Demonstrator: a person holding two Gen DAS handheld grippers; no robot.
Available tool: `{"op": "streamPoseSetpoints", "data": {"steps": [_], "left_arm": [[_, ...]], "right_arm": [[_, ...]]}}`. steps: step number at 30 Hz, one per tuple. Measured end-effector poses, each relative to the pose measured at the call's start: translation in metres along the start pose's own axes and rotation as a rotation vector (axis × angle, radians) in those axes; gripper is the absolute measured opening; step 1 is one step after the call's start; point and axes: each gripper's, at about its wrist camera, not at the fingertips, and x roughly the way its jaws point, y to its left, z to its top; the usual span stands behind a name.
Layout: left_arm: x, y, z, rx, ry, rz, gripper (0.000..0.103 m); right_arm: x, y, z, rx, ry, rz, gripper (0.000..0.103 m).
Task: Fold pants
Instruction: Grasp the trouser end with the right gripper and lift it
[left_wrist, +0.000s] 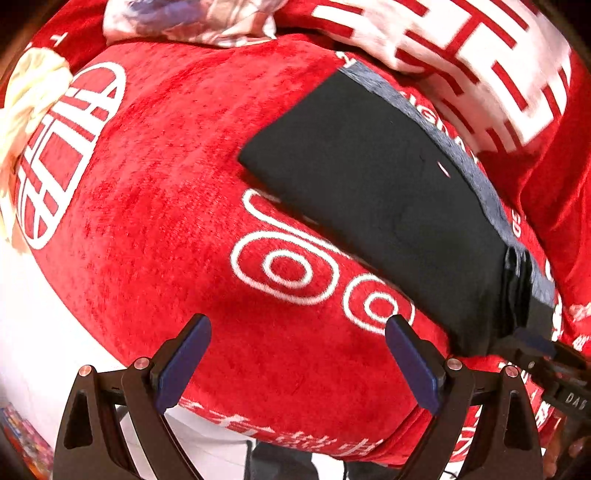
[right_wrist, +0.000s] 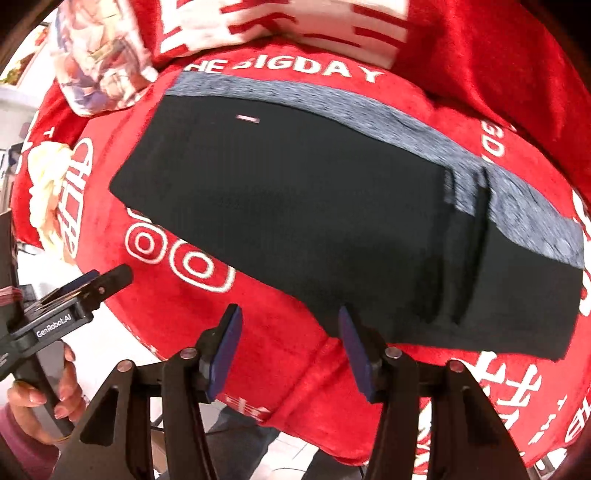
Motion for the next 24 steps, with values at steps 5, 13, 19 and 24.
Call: {"op": "streamPoseSetpoints", "data": {"steps": [5, 13, 19, 24], "left_arm": [[0.008, 0.009, 0.015, -0.031, -0.015, -0.054, 0.096], [0.034, 0.018, 0.042, -0.158, -0.016, -0.258, 0.096], [0.045, 0.012, 0.053, -0.184, -0.042, -0.405, 0.096], [0.052, 0.007, 0.055, -0.209, -0.043, -0.478, 0.096]], "right_arm": [[0.014, -0.002, 0.004, 0.016, 0.010, 0.010, 0.061], [0.048, -0.030, 0.000, 0.105, 0.021, -0.007, 0.061], [0.067, -0.046, 0.005, 0.145, 0.014, 0.031, 0.062], [0.069, -0.047, 0.006, 0.144, 0.003, 0.049, 0.065]]}}
